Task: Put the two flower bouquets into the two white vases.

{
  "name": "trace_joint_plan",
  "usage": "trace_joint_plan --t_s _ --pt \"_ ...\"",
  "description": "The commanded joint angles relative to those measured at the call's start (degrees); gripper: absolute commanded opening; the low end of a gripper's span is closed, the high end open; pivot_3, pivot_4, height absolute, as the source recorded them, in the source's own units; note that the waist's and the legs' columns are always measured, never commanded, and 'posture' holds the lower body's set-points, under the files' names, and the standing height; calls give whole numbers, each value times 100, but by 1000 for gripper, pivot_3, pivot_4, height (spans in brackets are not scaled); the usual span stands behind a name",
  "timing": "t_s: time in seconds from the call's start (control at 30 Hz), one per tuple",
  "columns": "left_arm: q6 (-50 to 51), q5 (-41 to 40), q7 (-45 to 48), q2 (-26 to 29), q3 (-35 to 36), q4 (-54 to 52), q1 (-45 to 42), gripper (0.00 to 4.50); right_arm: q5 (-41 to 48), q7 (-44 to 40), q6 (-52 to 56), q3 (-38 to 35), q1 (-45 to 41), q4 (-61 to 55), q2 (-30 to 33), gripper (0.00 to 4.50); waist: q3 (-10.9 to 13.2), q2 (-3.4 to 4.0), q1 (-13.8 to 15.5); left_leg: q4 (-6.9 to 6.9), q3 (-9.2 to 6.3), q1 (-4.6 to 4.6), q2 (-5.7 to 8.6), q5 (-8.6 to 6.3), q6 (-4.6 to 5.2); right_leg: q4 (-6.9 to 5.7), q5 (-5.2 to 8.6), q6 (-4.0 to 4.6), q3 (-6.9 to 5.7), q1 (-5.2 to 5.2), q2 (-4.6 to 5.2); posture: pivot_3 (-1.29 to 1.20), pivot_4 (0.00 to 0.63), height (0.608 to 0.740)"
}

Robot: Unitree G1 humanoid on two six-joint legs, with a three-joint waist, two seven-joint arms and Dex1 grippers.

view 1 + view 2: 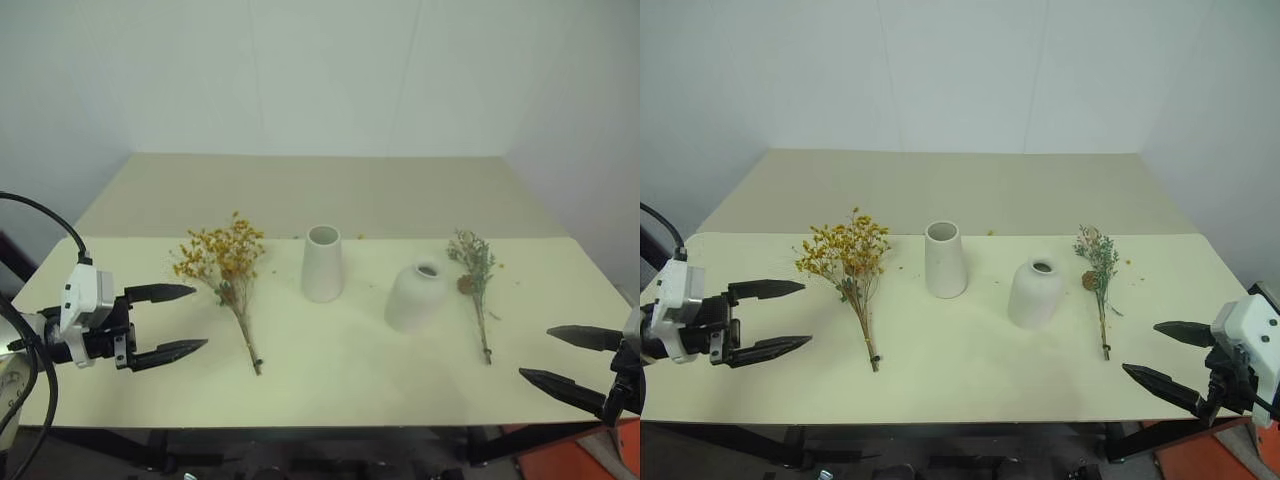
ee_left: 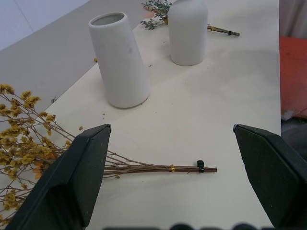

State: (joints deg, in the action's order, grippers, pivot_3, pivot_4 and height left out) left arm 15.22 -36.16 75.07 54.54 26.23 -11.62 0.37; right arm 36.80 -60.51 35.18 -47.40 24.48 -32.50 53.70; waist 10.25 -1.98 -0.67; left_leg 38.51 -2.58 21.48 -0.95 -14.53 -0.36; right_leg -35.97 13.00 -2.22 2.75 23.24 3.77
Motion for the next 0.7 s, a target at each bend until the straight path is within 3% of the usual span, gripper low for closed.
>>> trace_joint_plan --t_s 0.03,0.47,0.57,0.7 --pt "-14 -114 -80 4 251 -162 15 4468 -8 -31 -51 -45 -89 -46 87 4500 0 0 -1 0 0 -3 0 0 0 0 0 0 0 -1 0 0 150 740" --pt "-52 -128 -221 -28 184 -215 -85 4468 -111 238 106 324 -532 137 143 4500 0 0 -3 0 1 -2 0 0 0 0 2 3 0 0 -1 0 150 740" --pt "-62 -144 -292 -95 -113 -315 -412 4468 -291 855 376 731 -910 270 101 4500 0 -2 -5 0 1 -2 1 0 0 0 0 2 0 0 0 0 150 740" --pt "-35 78 -422 -431 -1153 -417 -1386 4468 -567 1798 818 1502 -1718 565 -6 4500 -1 0 30 2 -1 -6 6 0 0 -2 -1 0 0 -7 0 0 150 740"
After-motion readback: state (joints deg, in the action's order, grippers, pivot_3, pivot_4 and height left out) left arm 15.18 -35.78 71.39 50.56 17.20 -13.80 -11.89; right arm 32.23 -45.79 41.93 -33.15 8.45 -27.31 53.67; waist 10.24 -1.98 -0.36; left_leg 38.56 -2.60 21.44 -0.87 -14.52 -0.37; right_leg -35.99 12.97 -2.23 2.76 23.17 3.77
